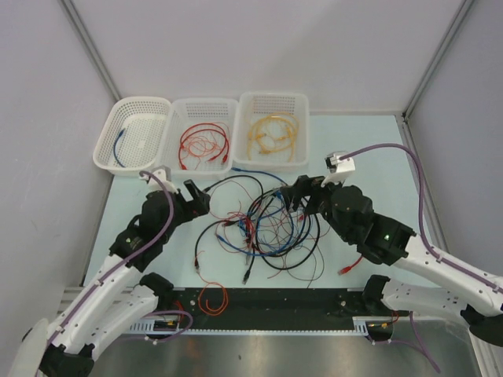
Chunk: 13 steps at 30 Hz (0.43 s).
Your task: Untangle the cables
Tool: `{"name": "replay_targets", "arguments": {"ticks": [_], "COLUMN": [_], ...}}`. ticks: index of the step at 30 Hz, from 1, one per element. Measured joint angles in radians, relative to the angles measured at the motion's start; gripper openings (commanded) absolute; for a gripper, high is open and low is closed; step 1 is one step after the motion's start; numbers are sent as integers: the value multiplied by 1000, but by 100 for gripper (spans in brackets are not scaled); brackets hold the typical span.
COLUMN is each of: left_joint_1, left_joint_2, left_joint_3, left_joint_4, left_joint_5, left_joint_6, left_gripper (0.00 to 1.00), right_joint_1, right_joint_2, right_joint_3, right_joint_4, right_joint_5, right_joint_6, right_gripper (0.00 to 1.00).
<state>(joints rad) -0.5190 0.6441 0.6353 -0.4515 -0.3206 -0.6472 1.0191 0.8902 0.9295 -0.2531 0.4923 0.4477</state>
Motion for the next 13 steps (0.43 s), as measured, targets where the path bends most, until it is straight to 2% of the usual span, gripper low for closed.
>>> {"name": "replay_targets", "arguments": {"ticks": [7,13], "left_joint_1": [0,0], "left_joint_2": [192,213], "left_joint_3": [131,129], "left_joint_4": [-66,-64], "left_joint_5": [23,100], "left_joint_6": [50,53], "left_gripper": [100,99], "right_joint_1": [0,0], "right_joint_2": [-25,-160], "right_joint_3": [-18,-113], "right_joint_4": [-94,-39], "right_joint_5": [68,47], "right_joint_6": [-23,-58], "right_gripper": [100,100]}}
